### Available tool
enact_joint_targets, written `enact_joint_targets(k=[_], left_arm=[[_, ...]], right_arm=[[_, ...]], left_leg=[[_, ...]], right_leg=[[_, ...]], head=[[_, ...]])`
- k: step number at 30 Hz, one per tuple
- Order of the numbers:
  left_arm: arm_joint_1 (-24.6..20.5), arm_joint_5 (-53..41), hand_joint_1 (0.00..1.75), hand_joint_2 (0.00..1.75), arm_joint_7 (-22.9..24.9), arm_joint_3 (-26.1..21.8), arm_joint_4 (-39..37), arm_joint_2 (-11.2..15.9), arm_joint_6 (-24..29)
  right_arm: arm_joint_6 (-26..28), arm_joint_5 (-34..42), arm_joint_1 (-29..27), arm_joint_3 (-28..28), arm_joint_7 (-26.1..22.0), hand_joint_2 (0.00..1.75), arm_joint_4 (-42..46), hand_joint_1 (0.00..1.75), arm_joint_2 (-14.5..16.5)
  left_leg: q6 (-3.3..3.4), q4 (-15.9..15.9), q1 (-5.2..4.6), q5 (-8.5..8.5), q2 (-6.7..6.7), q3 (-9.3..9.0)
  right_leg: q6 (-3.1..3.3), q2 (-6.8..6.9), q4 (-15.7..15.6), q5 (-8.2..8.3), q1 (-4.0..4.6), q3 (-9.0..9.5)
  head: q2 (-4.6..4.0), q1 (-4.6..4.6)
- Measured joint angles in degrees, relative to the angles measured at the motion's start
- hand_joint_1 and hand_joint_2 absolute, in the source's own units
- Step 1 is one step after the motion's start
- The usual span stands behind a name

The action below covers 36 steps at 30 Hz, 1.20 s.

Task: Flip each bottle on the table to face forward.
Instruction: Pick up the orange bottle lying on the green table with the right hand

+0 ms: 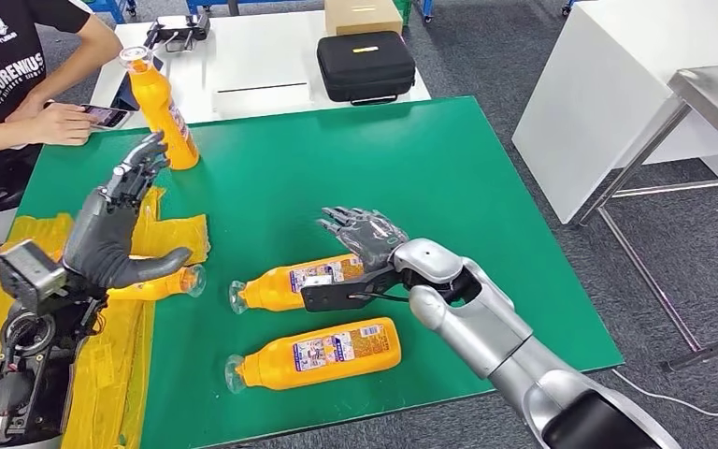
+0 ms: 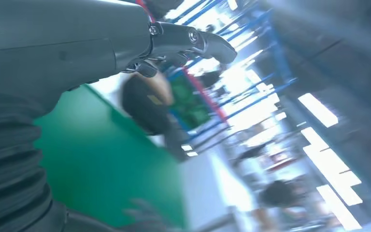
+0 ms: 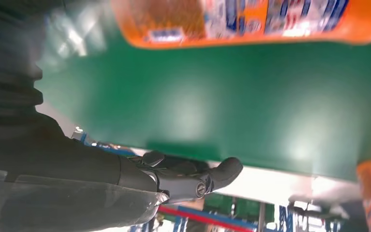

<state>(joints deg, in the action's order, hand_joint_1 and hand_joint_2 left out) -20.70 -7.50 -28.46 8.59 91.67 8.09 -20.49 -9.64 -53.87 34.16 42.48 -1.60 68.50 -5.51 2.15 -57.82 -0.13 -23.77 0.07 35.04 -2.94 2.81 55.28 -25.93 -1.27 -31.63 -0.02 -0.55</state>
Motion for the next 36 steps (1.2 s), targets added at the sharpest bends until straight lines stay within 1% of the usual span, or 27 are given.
enact_joint_targets(k=[3, 6, 10, 13, 19, 23, 29, 30, 33, 34, 36], left_arm=[[1.27, 4.23, 0.00, 1.75, 0.45, -1.20, 3.21, -1.92, 0.07], [2.13, 6.15, 0.00, 1.75, 1.42, -1.84, 5.67, -3.39, 0.39], [2.76, 7.43, 0.00, 1.75, 1.75, -2.19, 7.49, -4.58, 0.67], [3.20, 8.60, 0.00, 1.75, 1.87, -2.16, 8.97, -5.32, 0.98], [4.97, 8.43, 0.00, 1.75, 3.60, -2.08, 13.25, -6.49, 2.81], [5.78, 8.46, 0.00, 1.75, 3.94, -2.08, 14.66, -6.81, 2.98], [6.26, 8.51, 0.00, 1.75, 4.15, -2.10, 15.49, -7.04, 3.08], [6.31, 8.56, 0.00, 1.75, 4.28, -2.12, 15.52, -7.06, 3.15], [6.56, 8.69, 0.00, 1.75, 4.66, -2.25, 15.56, -7.16, 3.57], [6.66, 8.72, 0.00, 1.75, 4.73, -2.32, 15.58, -7.19, 3.69], [6.91, 8.76, 0.00, 1.75, 4.78, -2.46, 15.62, -7.26, 3.79]], right_arm=[[0.61, 0.09, 1.02, 1.15, -0.34, 1.75, -4.02, 0.00, 1.62], [1.36, 0.24, 1.92, 1.95, -0.37, 1.75, -7.49, 0.00, 3.13], [1.88, 0.25, 2.37, 2.52, -0.34, 1.75, -10.48, 0.00, 4.30], [2.34, -0.17, 2.72, 2.85, 0.66, 1.75, -13.28, 0.00, 5.16], [1.24, -2.17, 3.88, 3.33, 4.77, 1.75, -20.66, 0.00, 6.75], [0.65, -2.58, 4.58, 3.61, 5.48, 1.75, -23.73, 0.00, 7.26], [0.09, -2.63, 5.28, 3.86, 5.99, 1.75, -25.93, 0.00, 7.75], [-0.08, -2.58, 5.42, 3.87, 6.14, 1.75, -26.21, 0.14, 7.83], [-0.13, -2.22, 5.72, 3.88, 6.24, 1.75, -27.12, 1.45, 8.04], [-0.01, -2.05, 5.79, 3.88, 6.20, 1.75, -27.45, 1.74, 8.11], [0.55, -1.80, 5.88, 3.87, 5.96, 1.75, -28.09, 1.75, 8.22]], left_leg=[[0.00, 0.00, 0.00, 0.00, 0.00, 0.00], [0.00, 0.00, 0.01, 0.00, -0.01, -0.01], [0.00, 0.00, 0.01, 0.00, 0.00, -0.01], [0.00, 0.00, 0.01, 0.00, -0.01, -0.01], [0.00, 0.00, 0.00, 0.00, -0.01, -0.01], [0.00, 0.00, 0.00, 0.00, 0.00, -0.01], [0.00, 0.00, 0.01, 0.00, 0.00, -0.02], [0.00, 0.00, 0.01, 0.00, 0.00, -0.02], [0.00, 0.00, 0.01, 0.00, 0.00, -0.03], [0.00, 0.00, 0.01, 0.00, 0.00, -0.03], [0.00, 0.00, 0.00, 0.00, -0.01, -0.03]], right_leg=[[0.00, 0.00, 0.00, 0.00, 0.00, -0.01], [0.00, 0.01, 0.00, 0.00, 0.01, -0.01], [0.00, 0.00, 0.00, 0.00, 0.01, -0.01], [0.00, 0.01, 0.00, 0.00, 0.00, 0.00], [0.00, 0.01, 0.00, 0.00, 0.00, -0.01], [0.00, 0.01, -0.01, 0.00, 0.00, -0.01], [0.00, 0.01, 0.00, 0.00, 0.01, -0.01], [0.00, 0.01, 0.00, 0.00, 0.01, -0.01], [0.00, 0.01, 0.00, 0.00, 0.00, 0.00], [0.00, 0.01, -0.01, 0.00, 0.00, 0.00], [0.00, 0.01, -0.01, 0.00, 0.00, 0.00]], head=[[0.00, 0.00], [0.00, -0.01], [0.00, 0.00], [-0.01, 0.00], [0.00, -0.01], [0.00, -0.01], [-0.01, 0.00], [-0.01, 0.00], [-0.01, -0.01], [-0.01, -0.01], [0.00, -0.01]])
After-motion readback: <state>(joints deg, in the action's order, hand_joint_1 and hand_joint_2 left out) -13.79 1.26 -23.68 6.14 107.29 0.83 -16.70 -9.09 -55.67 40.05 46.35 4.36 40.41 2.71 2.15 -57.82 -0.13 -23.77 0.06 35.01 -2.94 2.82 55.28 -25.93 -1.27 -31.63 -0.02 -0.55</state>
